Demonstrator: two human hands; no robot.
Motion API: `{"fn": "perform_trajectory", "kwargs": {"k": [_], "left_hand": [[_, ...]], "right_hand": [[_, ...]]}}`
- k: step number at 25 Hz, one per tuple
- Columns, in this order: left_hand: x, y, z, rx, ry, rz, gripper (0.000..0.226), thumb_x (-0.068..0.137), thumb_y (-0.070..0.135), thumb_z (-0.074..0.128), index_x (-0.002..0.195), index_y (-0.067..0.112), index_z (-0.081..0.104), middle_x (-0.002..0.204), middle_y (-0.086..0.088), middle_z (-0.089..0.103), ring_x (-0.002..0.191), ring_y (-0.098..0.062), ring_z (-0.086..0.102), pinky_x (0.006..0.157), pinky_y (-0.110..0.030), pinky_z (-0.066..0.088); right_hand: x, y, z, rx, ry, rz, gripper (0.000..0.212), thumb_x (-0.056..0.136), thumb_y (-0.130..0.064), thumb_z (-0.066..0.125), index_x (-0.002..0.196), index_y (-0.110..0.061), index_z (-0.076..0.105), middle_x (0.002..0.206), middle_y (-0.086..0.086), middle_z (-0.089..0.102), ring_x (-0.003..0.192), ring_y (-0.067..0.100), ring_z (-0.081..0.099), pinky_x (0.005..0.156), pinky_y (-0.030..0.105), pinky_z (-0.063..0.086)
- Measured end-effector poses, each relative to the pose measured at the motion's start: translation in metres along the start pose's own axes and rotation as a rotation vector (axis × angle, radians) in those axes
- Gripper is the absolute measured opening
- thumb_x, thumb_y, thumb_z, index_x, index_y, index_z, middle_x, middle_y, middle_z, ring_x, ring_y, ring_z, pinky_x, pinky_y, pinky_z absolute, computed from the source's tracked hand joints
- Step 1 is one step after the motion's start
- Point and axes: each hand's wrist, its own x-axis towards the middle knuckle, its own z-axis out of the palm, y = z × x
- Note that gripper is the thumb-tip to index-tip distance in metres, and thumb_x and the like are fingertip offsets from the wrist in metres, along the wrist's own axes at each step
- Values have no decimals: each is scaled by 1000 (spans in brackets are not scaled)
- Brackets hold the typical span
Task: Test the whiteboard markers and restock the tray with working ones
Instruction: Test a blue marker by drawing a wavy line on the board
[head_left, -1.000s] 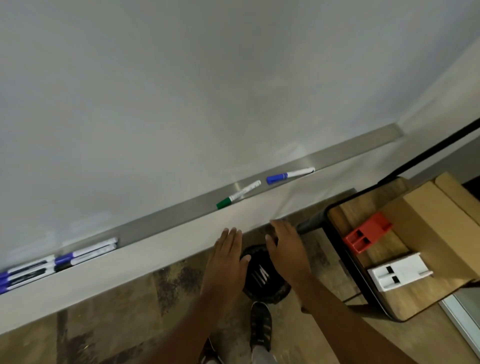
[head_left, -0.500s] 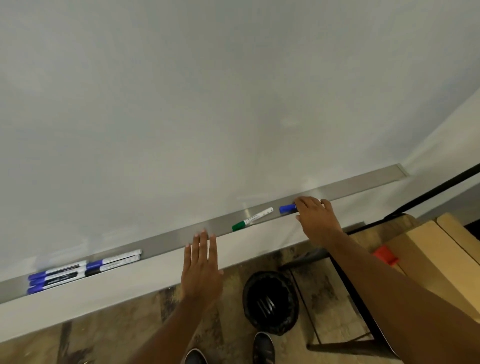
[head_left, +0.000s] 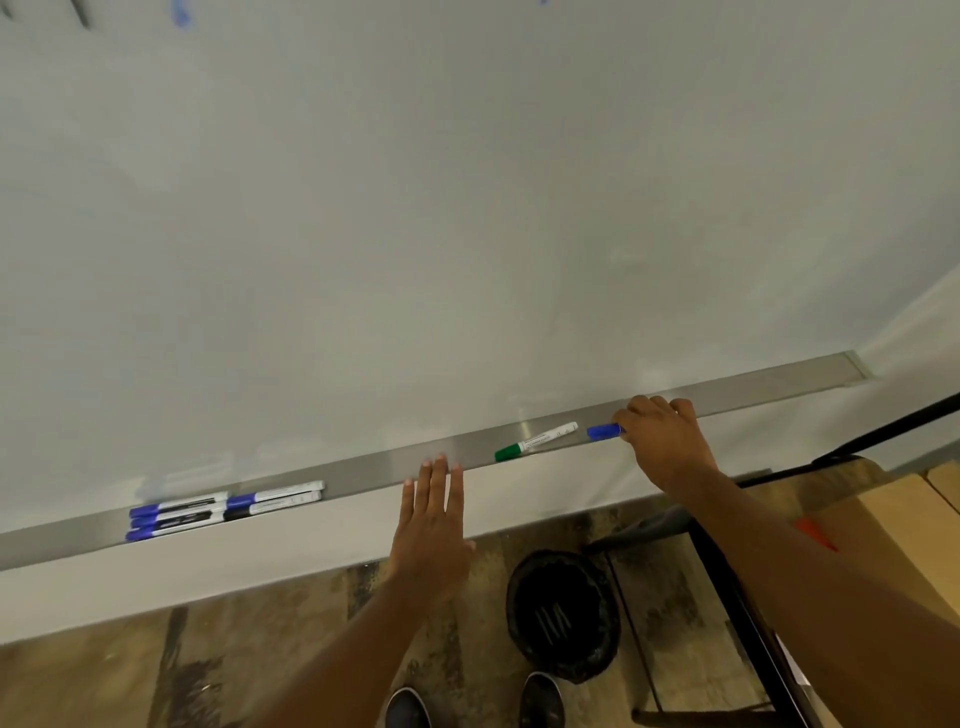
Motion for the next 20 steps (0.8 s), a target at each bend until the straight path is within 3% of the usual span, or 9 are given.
{"fn": "perform_trajectory", "kwargs": {"k": [5,9,11,13,16,18,20], "left_hand": [[1,-1,0,22,-24,-7,109,103,57,53,163,11,-25,170,-18,-33,157,-38,-29,131,-56,-7],[0,8,-21,-56,-44,-19,95,105,69,29,165,13,-20,170,-16,-31,159,-36,-27,131,-53,-9],[-6,17,-42,-281,27,-17,80,109,62,25,168,18,-9,175,-8,-19,162,-27,-18,133,-45,-7],[-16,29,-73,-711,123,-58,65,111,56,29,169,28,15,178,1,12,164,-18,7,132,-37,9],[-39,32,-127,-1370,188,-80,44,111,51,38,149,37,56,152,12,60,144,-8,53,121,-34,40],[-59,21,-156,-1540,170,-3,43,114,47,34,143,33,64,143,9,68,136,-12,62,115,-36,49],[-78,12,-182,-1614,158,87,46,115,44,31,144,29,63,145,1,67,136,-21,63,114,-39,51]], "right_hand": [[-8,-27,-10,151,45,-70,37,86,-14,70,121,-25,63,103,-4,61,84,14,61,85,32,50],[-19,-73,-39,625,3,33,25,99,-19,58,124,-17,61,101,-3,59,82,13,60,79,30,54],[-30,-96,-58,856,-30,83,24,99,-23,59,123,-18,62,101,-7,60,86,8,59,81,25,50],[-42,-118,-83,1032,-62,98,24,99,-26,59,123,-20,62,102,-9,65,85,8,63,78,23,53],[-60,-146,-130,1401,-151,80,23,101,-24,55,123,-27,63,91,-6,71,75,15,70,64,25,59],[-69,-162,-162,1616,-218,20,23,104,-28,50,121,-35,64,91,1,71,68,21,69,64,31,60],[-76,-177,-191,1787,-287,-48,25,104,-36,48,121,-30,65,90,9,69,61,26,61,60,33,56]]}}
